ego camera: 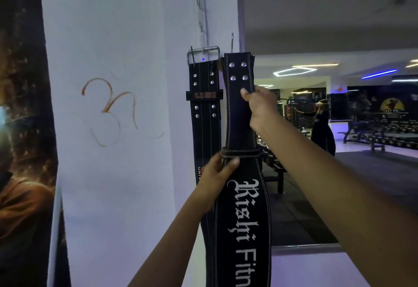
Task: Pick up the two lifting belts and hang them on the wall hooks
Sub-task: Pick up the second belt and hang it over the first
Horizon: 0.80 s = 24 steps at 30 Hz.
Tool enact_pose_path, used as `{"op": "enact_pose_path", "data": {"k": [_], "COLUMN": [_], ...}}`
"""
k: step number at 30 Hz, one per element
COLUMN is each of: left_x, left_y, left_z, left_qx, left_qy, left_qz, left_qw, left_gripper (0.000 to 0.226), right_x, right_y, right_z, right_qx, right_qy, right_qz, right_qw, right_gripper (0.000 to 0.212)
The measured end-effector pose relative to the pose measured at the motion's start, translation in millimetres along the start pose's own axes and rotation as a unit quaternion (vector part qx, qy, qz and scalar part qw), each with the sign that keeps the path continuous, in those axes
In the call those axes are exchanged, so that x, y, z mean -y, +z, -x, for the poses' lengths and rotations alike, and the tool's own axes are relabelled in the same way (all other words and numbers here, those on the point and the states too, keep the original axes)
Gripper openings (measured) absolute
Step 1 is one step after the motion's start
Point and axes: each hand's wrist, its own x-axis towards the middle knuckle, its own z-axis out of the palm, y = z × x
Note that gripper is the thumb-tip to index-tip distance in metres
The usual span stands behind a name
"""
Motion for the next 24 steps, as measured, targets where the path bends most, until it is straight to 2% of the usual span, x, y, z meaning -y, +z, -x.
{"op": "enact_pose_path", "data": {"k": [3, 8, 14, 20, 24], "left_x": [22, -1, 52, 43, 67], "left_y": [-6, -3, -16, -17, -19], "left_z": [18, -5, 18, 9, 27], "left_qx": [0.058, 0.024, 0.068, 0.052, 0.072], "left_qy": [-0.072, -0.035, -0.108, -0.097, -0.141], "left_qz": [-0.057, 0.016, -0.022, 0.024, 0.008], "left_qw": [0.994, 0.999, 0.992, 0.994, 0.987], "left_gripper": [0.037, 0.022, 0.040, 0.024, 0.037], "right_x": [4, -6, -14, -18, -21], "right_y": [-3, -4, -8, -10, -12], "right_z": [-3, 0, 2, 1, 3], "right_qx": [-0.013, 0.000, -0.002, -0.001, 0.000], "right_qy": [-0.007, 0.002, 0.009, 0.003, 0.001], "right_qz": [0.007, 0.010, 0.005, -0.001, 0.002], "right_qw": [1.000, 1.000, 1.000, 1.000, 1.000], "right_gripper": [0.013, 0.014, 0.013, 0.016, 0.018]}}
